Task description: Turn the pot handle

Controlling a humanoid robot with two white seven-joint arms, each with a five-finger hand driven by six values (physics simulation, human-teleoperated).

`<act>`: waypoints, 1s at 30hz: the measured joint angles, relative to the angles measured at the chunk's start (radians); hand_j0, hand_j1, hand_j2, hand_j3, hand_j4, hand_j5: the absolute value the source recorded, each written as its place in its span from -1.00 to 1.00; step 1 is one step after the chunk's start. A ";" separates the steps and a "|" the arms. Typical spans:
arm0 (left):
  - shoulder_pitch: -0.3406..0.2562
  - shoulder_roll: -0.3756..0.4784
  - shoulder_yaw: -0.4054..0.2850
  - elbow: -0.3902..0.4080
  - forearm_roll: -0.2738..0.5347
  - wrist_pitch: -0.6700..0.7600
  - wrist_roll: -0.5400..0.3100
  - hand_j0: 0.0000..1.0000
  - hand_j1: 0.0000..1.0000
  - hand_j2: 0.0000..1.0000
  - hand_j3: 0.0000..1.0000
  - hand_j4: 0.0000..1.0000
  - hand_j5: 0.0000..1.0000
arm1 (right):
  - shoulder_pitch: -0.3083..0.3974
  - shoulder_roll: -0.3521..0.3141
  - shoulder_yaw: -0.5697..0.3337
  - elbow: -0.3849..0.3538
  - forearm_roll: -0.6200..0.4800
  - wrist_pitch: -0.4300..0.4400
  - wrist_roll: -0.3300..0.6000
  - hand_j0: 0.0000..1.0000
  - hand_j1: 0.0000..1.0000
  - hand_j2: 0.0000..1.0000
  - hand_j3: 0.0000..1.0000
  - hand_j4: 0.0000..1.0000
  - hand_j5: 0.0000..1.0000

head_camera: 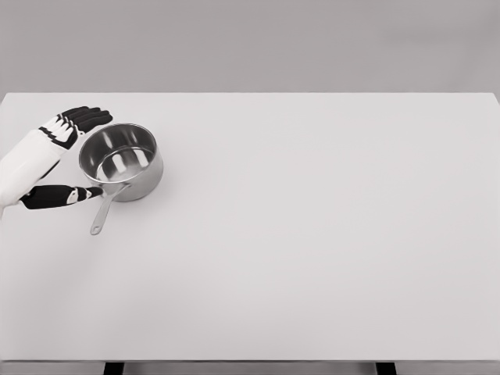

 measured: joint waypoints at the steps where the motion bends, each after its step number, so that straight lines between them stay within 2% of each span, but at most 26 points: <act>1: -0.002 0.000 0.001 0.000 0.000 0.000 0.000 1.00 1.00 1.00 1.00 1.00 1.00 | 0.000 0.000 0.000 0.000 0.000 0.000 0.000 1.00 1.00 1.00 1.00 1.00 1.00; 7: -0.005 0.002 -0.006 -0.005 0.000 0.000 0.000 1.00 1.00 1.00 1.00 1.00 1.00 | 0.000 0.000 0.000 0.000 0.000 0.000 0.000 1.00 1.00 1.00 1.00 1.00 1.00; 12: -0.048 0.016 -0.008 -0.009 0.007 0.000 -0.022 1.00 1.00 1.00 1.00 1.00 1.00 | 0.000 0.000 0.000 0.000 0.000 0.000 0.000 1.00 1.00 1.00 1.00 1.00 1.00; 15: -0.048 0.111 -0.019 -0.010 0.099 0.000 -0.109 1.00 1.00 1.00 1.00 1.00 1.00 | 0.000 0.000 0.000 0.000 0.000 0.000 0.000 1.00 1.00 1.00 1.00 1.00 1.00; 19: -0.090 0.193 -0.043 -0.010 0.265 -0.001 -0.226 1.00 1.00 1.00 1.00 1.00 1.00 | 0.000 0.000 0.000 0.000 0.000 0.000 0.000 1.00 1.00 1.00 1.00 1.00 1.00; 22: -0.210 0.231 -0.087 -0.010 0.380 0.000 -0.258 1.00 1.00 1.00 1.00 1.00 1.00 | 0.000 0.000 0.000 0.000 0.000 0.000 0.000 1.00 1.00 1.00 1.00 1.00 1.00; 25: -0.331 0.280 -0.195 -0.006 0.438 0.000 -0.269 1.00 1.00 1.00 1.00 1.00 1.00 | 0.000 0.000 0.000 0.000 0.000 0.000 0.000 1.00 1.00 1.00 1.00 1.00 1.00; 27: -0.406 0.308 -0.290 0.001 0.483 0.000 -0.273 1.00 1.00 1.00 1.00 1.00 1.00 | 0.000 0.000 0.000 0.000 0.000 0.000 0.000 1.00 1.00 1.00 1.00 1.00 1.00; 30: -0.534 0.383 -0.476 0.011 0.599 0.000 -0.275 1.00 1.00 1.00 1.00 1.00 1.00 | 0.000 0.000 0.000 0.000 0.000 0.000 0.000 1.00 1.00 1.00 1.00 1.00 1.00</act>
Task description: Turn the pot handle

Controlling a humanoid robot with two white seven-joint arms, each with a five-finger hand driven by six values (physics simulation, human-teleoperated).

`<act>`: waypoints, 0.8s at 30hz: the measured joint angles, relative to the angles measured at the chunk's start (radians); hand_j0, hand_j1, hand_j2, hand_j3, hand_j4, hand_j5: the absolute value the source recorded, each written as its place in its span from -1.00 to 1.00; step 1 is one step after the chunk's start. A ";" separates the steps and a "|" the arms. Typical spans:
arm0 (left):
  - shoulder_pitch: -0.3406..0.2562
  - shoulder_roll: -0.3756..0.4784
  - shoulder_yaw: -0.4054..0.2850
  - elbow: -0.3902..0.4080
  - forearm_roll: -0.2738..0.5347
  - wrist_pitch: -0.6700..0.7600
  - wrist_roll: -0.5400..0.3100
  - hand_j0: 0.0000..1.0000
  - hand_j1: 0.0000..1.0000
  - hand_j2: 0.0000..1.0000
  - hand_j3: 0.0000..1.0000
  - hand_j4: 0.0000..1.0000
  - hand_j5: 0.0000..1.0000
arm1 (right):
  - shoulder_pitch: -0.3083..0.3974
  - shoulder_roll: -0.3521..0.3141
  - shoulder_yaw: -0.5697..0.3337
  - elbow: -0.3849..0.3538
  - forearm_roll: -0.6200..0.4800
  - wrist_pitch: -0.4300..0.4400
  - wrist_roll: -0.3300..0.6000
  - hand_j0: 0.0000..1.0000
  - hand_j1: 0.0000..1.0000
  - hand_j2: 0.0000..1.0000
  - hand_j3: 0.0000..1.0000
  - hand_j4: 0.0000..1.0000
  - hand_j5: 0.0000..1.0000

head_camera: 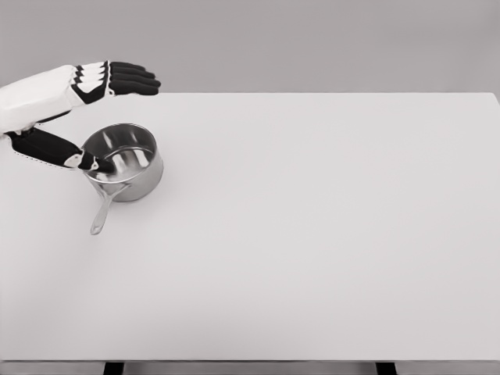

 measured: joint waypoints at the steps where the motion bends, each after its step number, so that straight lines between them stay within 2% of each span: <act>1: -0.015 0.023 -0.057 0.002 0.039 0.000 0.000 1.00 1.00 1.00 1.00 1.00 1.00 | 0.000 0.000 0.000 0.000 0.000 0.000 0.000 1.00 1.00 1.00 1.00 1.00 1.00; 4: -0.014 0.119 -0.197 -0.011 0.183 -0.002 -0.001 1.00 1.00 1.00 1.00 1.00 1.00 | 0.000 0.000 0.000 0.000 0.000 0.000 0.000 1.00 1.00 1.00 1.00 1.00 1.00; 6: -0.012 0.170 -0.253 -0.016 0.266 -0.002 -0.001 1.00 1.00 1.00 1.00 1.00 1.00 | 0.000 0.000 0.000 0.000 0.000 0.000 0.000 1.00 1.00 1.00 1.00 1.00 1.00; 10: -0.011 0.227 -0.326 -0.022 0.401 -0.001 -0.001 1.00 1.00 1.00 1.00 1.00 1.00 | 0.000 0.000 0.000 0.000 0.000 0.000 0.000 1.00 1.00 1.00 1.00 1.00 1.00; 13: -0.011 0.236 -0.347 -0.023 0.500 -0.001 -0.001 1.00 1.00 1.00 1.00 1.00 1.00 | 0.000 0.000 0.000 0.000 0.000 0.000 0.000 1.00 1.00 1.00 1.00 1.00 1.00; 14: -0.009 0.235 -0.351 -0.024 0.522 -0.001 -0.001 1.00 1.00 1.00 1.00 1.00 1.00 | 0.000 0.000 0.000 0.000 0.000 0.000 0.000 1.00 1.00 1.00 1.00 1.00 1.00; 17: 0.050 0.234 -0.357 -0.025 0.555 -0.001 -0.001 1.00 1.00 1.00 1.00 1.00 1.00 | 0.000 0.000 0.000 0.000 0.000 0.000 0.000 1.00 1.00 1.00 1.00 1.00 1.00; 21: 0.084 0.239 -0.360 -0.027 0.569 -0.001 -0.001 1.00 1.00 1.00 1.00 1.00 1.00 | 0.000 0.000 0.000 0.000 0.000 0.000 0.000 1.00 1.00 1.00 1.00 1.00 1.00; 24: 0.148 0.240 -0.360 -0.028 0.571 -0.001 -0.001 1.00 1.00 1.00 1.00 1.00 1.00 | 0.000 0.000 0.000 0.000 0.000 0.000 0.000 1.00 1.00 1.00 1.00 1.00 1.00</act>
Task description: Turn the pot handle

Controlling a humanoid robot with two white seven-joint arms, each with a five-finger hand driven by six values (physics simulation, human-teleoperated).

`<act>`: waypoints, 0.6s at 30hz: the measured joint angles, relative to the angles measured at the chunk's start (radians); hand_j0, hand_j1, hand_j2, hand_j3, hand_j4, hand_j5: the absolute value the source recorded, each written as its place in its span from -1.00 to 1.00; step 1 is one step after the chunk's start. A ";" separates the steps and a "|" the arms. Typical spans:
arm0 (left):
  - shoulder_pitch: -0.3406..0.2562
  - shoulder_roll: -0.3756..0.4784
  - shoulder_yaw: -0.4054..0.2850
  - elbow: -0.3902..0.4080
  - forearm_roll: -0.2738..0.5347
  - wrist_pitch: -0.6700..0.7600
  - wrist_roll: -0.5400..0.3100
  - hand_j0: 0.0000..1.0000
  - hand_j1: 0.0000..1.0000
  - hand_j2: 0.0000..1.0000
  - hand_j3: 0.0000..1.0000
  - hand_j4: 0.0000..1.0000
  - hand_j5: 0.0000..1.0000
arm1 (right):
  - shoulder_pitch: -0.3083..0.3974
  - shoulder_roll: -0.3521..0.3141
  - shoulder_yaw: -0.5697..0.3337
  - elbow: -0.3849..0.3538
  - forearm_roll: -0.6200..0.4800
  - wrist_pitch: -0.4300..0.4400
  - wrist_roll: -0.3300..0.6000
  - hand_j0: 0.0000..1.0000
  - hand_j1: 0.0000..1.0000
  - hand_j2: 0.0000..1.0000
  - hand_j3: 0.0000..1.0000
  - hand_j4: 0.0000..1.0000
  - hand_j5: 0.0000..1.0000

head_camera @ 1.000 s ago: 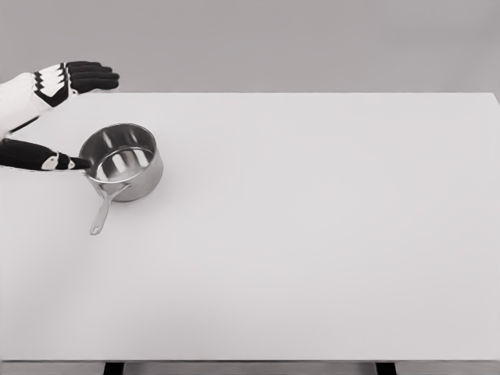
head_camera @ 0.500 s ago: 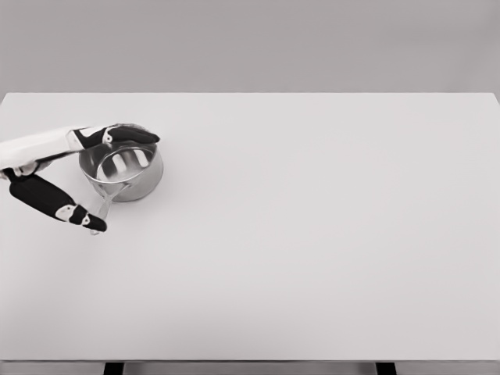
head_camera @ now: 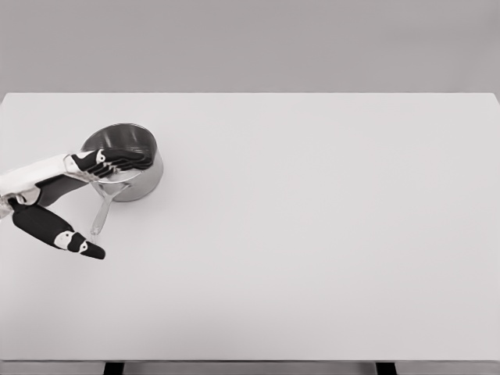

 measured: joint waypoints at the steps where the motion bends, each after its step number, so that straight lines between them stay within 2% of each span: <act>1: 0.021 0.000 0.000 0.000 0.000 0.000 0.000 1.00 1.00 1.00 1.00 1.00 1.00 | 0.000 0.000 0.000 0.000 0.000 0.000 0.000 1.00 1.00 1.00 1.00 1.00 1.00; 10: 0.120 -0.005 0.000 0.000 -0.023 0.001 0.000 1.00 1.00 1.00 1.00 1.00 1.00 | 0.000 0.000 0.000 0.000 0.000 0.000 0.000 1.00 1.00 1.00 1.00 1.00 1.00; 18: 0.167 0.002 0.000 -0.001 -0.040 0.001 0.000 1.00 1.00 1.00 1.00 1.00 1.00 | 0.000 0.000 0.000 0.000 0.000 0.000 0.000 1.00 1.00 1.00 1.00 1.00 1.00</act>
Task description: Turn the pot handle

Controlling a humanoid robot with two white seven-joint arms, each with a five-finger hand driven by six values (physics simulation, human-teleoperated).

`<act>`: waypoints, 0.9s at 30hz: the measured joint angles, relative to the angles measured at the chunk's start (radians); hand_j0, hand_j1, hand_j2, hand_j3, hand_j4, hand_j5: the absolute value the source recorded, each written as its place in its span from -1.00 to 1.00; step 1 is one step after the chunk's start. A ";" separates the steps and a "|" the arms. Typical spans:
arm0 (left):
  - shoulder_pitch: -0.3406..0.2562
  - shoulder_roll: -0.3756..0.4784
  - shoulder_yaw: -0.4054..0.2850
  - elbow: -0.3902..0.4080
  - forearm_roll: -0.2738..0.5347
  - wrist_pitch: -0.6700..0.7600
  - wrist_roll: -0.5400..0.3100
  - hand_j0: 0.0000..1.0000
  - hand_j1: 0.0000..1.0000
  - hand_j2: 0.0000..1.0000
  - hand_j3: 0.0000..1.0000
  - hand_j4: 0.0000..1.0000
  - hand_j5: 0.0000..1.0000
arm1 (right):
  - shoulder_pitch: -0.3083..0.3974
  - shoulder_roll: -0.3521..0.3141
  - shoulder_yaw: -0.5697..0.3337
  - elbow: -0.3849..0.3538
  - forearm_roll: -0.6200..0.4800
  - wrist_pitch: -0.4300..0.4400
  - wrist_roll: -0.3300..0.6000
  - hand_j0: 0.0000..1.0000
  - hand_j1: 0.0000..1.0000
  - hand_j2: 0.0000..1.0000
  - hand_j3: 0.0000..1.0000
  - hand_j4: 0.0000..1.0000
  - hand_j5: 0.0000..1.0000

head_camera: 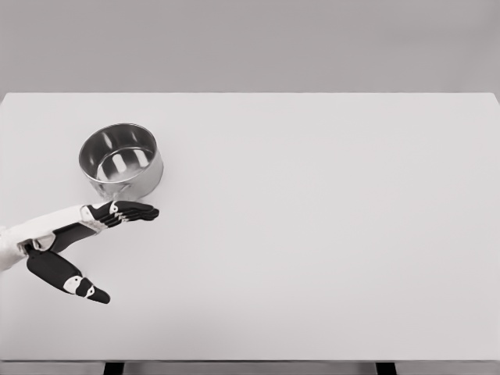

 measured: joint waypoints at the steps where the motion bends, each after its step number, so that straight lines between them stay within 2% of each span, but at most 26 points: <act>1: 0.002 0.001 0.000 0.000 0.000 0.000 0.000 1.00 1.00 1.00 1.00 1.00 1.00 | 0.000 0.000 0.000 0.000 0.000 0.000 0.000 1.00 1.00 1.00 1.00 1.00 1.00; 10: 0.069 0.001 0.000 0.000 -0.001 0.000 0.000 1.00 1.00 1.00 1.00 1.00 1.00 | 0.000 0.000 0.000 0.000 0.000 0.000 0.000 1.00 1.00 1.00 1.00 1.00 1.00; 21: 0.067 -0.006 0.007 0.002 0.000 0.002 0.000 1.00 1.00 1.00 1.00 1.00 1.00 | 0.000 0.000 0.000 0.000 0.000 0.000 0.000 1.00 1.00 1.00 1.00 1.00 1.00; 27: 0.072 -0.009 0.006 0.003 -0.003 0.108 0.000 1.00 1.00 1.00 1.00 1.00 1.00 | 0.000 0.000 0.000 0.000 0.000 0.000 0.000 1.00 1.00 1.00 1.00 1.00 1.00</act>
